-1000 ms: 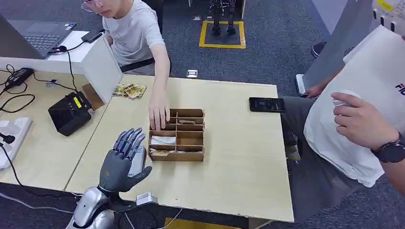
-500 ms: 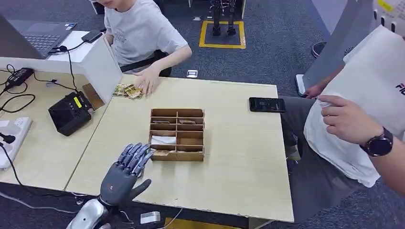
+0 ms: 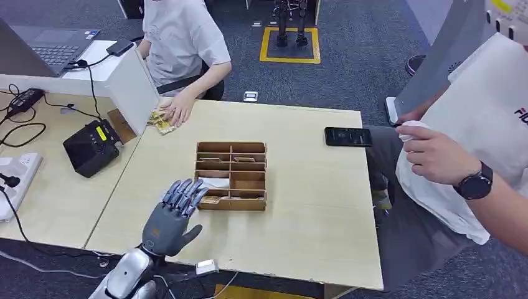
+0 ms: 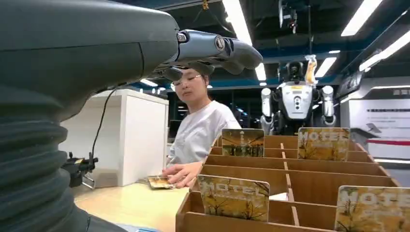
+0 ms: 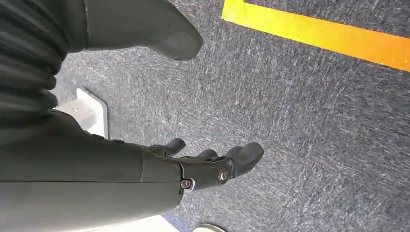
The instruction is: Pass the card to the sensor for recognition and then transmit it.
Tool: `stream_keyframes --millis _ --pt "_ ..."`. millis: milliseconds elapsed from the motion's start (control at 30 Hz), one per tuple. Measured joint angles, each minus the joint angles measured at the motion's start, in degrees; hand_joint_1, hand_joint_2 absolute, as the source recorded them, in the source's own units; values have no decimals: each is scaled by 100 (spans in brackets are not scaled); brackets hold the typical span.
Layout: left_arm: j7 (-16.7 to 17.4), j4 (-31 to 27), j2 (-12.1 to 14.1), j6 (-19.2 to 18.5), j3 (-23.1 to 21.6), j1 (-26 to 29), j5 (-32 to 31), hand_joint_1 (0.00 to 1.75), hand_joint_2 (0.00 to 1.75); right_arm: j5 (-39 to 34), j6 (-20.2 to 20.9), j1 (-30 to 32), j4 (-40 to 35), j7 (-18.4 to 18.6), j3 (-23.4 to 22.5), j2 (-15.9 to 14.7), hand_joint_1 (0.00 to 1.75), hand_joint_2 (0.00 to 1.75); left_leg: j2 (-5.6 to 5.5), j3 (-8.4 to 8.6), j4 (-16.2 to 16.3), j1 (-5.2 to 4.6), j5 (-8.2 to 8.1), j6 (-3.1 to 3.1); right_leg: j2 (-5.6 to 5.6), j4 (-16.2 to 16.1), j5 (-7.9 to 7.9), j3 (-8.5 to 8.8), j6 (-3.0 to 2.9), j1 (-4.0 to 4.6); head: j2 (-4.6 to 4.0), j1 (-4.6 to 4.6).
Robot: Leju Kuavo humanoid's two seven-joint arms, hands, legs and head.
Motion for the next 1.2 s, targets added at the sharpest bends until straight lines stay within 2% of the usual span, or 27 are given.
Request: stream_keyframes --millis 167,433,1200 --pt "134 350 -177 -4 -4 -306 57 0 175 9 -7 0 0 0 -24 0 0 175 1 0 0 0 0 0 2 0 2 0 -2 0 0 0" --pt "166 678 -288 -13 -4 -463 131 0 175 11 -4 2 0 37 -70 0 0 175 1 0 -1 1 0 -1 2 0 1 -2 -3 1 0 -2" --pt "31 803 -444 -83 -13 -529 348 0 175 90 -9 1 7 11 -81 0 0 175 2 0 0 0 1 -1 1 0 2 -2 -3 1 0 0"
